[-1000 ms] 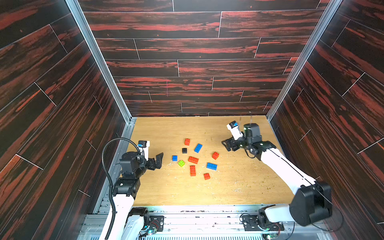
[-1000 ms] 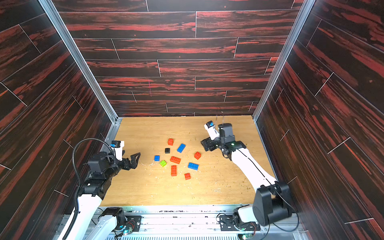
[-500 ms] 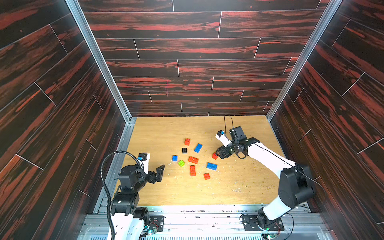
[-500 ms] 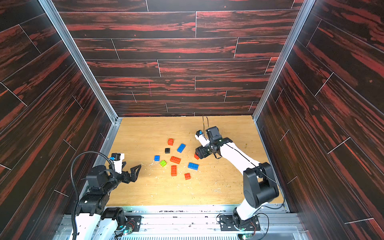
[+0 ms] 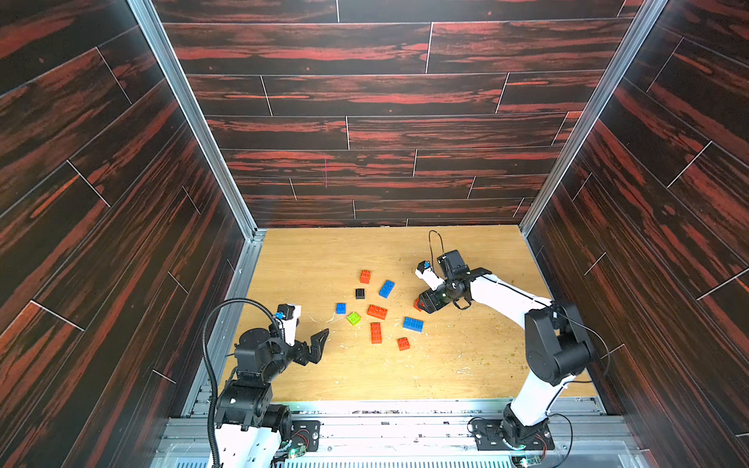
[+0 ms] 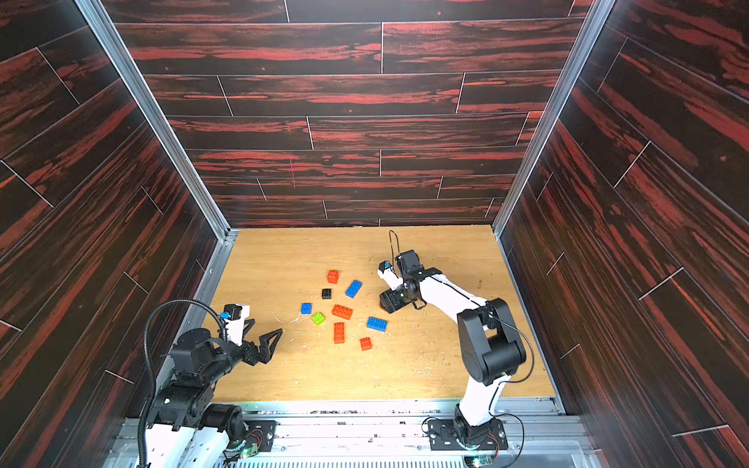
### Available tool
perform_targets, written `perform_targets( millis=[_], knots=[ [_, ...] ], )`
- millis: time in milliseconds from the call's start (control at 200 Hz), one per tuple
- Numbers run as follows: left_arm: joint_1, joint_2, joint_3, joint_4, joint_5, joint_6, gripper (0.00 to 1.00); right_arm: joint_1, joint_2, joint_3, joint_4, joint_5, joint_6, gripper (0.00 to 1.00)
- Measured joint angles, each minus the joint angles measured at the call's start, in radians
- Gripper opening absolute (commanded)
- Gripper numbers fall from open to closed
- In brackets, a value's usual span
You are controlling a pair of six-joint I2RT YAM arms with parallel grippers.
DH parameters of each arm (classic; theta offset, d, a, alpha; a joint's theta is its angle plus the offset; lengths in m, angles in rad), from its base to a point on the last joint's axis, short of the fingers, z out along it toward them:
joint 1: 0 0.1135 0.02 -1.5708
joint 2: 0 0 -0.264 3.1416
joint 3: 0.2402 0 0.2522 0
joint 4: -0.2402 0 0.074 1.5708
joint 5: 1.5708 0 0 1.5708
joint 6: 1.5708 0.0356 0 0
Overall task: Assemble the letter f with lego
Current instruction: Pick up the lego brick from the center of the board.
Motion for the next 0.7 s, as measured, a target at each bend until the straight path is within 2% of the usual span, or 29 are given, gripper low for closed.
perform_targets(
  millis=[701],
  knots=[
    [-0.014, 0.022, 0.0, 0.002, -0.027, 0.0, 1.0, 0.026, 0.092, 0.06, 0.024, 0.015, 0.022, 0.61]
  ],
)
